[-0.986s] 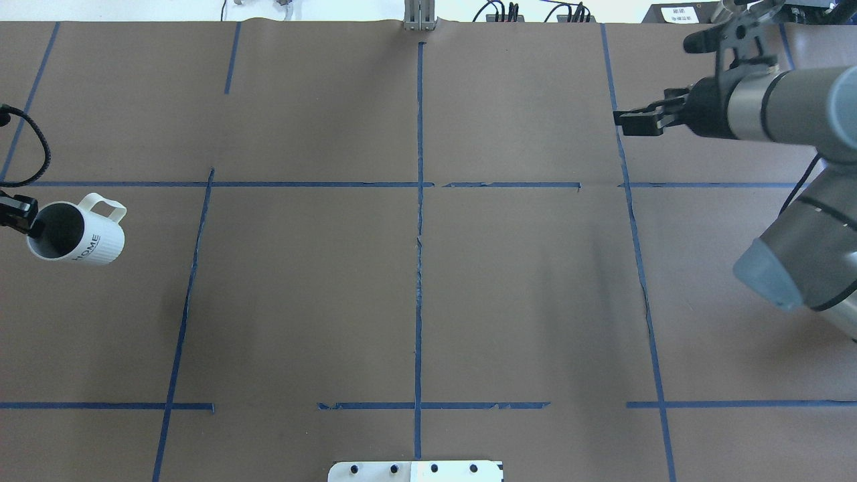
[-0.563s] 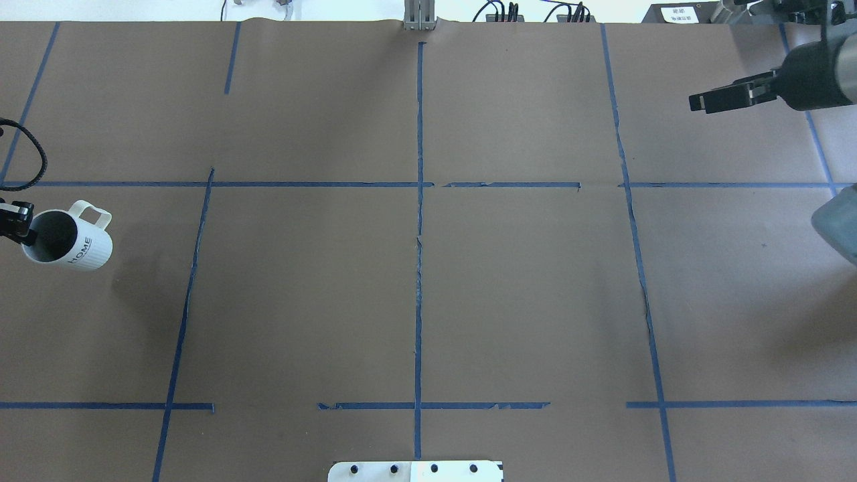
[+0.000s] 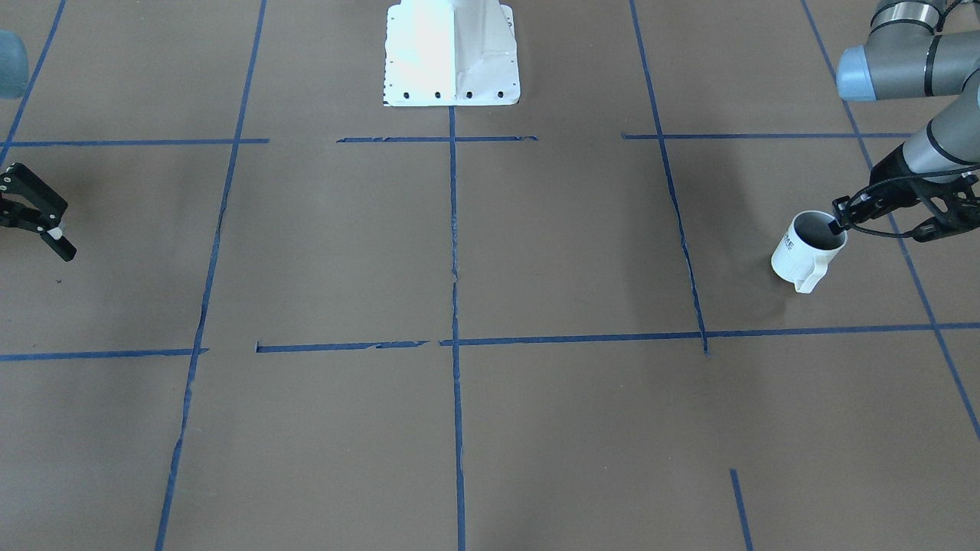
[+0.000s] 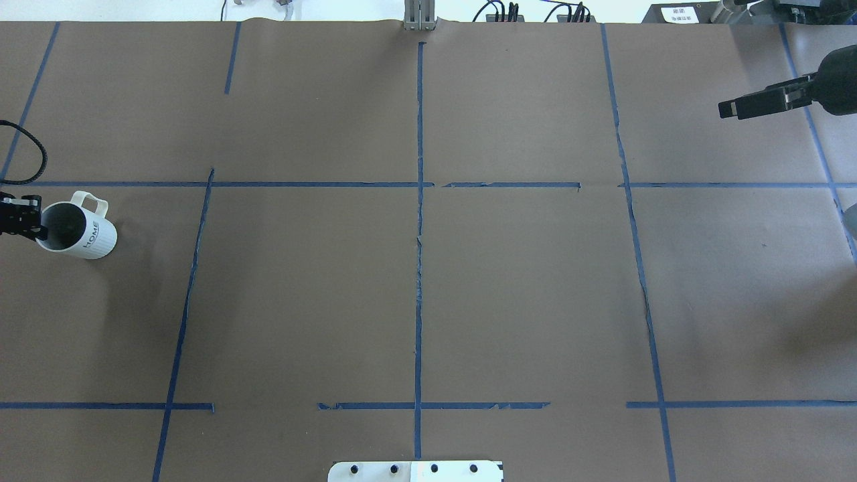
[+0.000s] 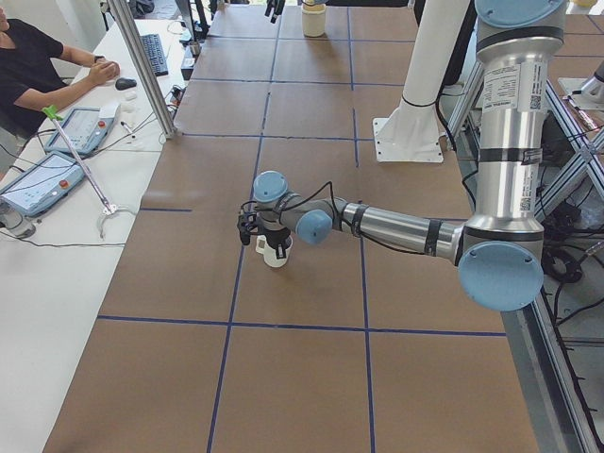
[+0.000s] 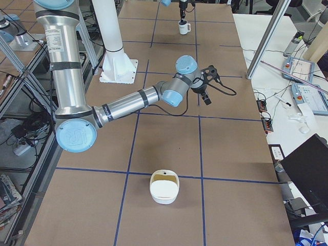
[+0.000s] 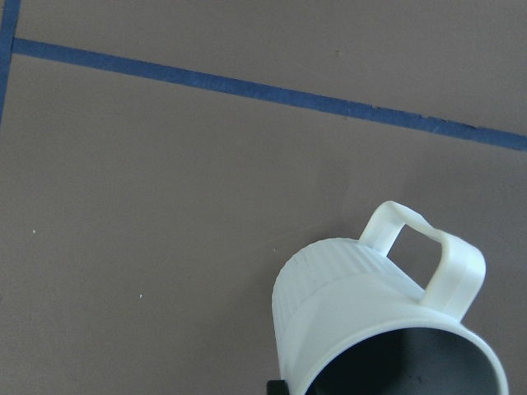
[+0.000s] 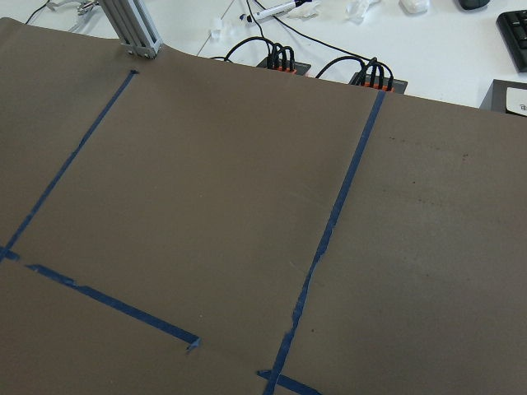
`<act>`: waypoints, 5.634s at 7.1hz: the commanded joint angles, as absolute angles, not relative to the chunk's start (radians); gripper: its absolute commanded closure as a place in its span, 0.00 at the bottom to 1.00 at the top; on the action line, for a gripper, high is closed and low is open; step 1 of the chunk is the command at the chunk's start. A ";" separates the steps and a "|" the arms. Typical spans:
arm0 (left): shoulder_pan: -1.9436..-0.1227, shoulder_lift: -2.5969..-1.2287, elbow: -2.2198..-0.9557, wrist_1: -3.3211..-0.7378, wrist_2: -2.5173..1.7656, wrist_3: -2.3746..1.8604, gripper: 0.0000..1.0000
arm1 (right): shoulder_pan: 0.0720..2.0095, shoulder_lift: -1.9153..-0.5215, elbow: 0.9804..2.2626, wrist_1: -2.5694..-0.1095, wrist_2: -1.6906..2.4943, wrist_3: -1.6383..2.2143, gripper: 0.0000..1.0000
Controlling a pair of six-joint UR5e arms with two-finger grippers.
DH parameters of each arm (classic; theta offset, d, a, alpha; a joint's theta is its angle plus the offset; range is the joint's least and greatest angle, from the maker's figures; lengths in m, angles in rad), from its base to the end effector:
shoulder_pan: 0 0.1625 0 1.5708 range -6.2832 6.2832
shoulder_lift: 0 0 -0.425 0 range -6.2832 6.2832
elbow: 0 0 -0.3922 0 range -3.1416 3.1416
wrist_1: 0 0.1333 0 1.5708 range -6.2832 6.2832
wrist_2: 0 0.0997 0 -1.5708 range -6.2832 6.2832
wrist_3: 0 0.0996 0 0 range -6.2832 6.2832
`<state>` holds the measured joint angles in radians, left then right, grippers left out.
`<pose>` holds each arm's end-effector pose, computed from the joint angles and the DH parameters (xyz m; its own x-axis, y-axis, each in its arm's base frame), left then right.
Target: Left arm hands cup to right arm to dump lemon
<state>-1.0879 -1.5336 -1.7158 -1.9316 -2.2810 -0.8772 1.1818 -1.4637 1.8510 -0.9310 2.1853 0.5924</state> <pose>0.1703 -0.4721 0.5674 0.6605 -0.2158 -0.7192 0.1464 0.9764 -0.1586 -0.1307 -0.5190 0.3937 0.5815 -0.3686 0.7253 -0.1549 0.8250 0.5434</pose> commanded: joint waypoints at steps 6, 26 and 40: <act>-1.302 -1.404 -1.984 -1.956 -2.450 -0.686 0.00 | 1.354 -1.574 1.858 -1.221 2.327 0.330 0.00; -1.529 -1.312 -1.987 -1.394 -2.448 0.002 0.00 | 1.608 -1.870 1.985 -1.680 2.391 0.049 0.00; -1.554 -1.367 -1.902 -1.460 -2.337 0.021 0.00 | 1.485 -1.870 1.950 -1.680 2.364 0.058 0.00</act>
<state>-1.5428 -1.3663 -1.8950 -1.4615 -2.3988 0.0213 1.5010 -1.8701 1.9513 -1.6797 2.3670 0.0587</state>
